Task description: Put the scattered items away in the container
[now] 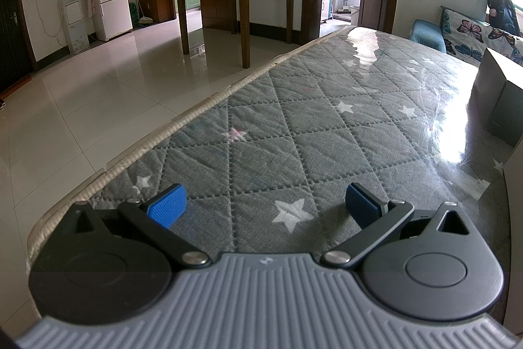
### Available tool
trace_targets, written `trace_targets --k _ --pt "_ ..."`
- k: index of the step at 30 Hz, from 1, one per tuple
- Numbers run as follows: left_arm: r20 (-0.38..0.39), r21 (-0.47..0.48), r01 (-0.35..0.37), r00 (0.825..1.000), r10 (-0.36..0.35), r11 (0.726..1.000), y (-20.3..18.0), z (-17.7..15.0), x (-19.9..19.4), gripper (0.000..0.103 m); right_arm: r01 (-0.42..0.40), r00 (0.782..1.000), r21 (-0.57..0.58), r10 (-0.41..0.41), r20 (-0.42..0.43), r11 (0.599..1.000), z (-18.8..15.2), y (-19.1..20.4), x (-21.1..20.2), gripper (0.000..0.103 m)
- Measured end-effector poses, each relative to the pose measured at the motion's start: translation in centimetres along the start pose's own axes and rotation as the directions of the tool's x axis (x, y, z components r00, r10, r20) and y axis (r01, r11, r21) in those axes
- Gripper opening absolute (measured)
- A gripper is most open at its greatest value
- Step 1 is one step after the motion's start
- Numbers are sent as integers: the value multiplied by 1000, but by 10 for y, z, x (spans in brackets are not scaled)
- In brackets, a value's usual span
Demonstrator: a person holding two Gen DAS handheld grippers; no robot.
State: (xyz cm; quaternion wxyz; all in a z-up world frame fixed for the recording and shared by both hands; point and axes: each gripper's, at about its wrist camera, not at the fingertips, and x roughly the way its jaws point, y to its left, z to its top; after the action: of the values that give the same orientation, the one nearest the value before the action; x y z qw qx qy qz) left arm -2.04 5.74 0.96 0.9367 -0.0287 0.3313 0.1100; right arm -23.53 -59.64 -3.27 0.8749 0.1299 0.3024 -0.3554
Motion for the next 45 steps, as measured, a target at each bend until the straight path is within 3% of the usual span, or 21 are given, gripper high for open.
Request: trace_targets --k 31,45 --pt "0 0 0 1000 0 1000 0 0 0 103 8 1000 13 -8 -1 1000 0 4 -3 103" --pt "0 0 0 1000 0 1000 0 0 0 103 -48 999 -33 48 -4 998 -8 57 -28 103"
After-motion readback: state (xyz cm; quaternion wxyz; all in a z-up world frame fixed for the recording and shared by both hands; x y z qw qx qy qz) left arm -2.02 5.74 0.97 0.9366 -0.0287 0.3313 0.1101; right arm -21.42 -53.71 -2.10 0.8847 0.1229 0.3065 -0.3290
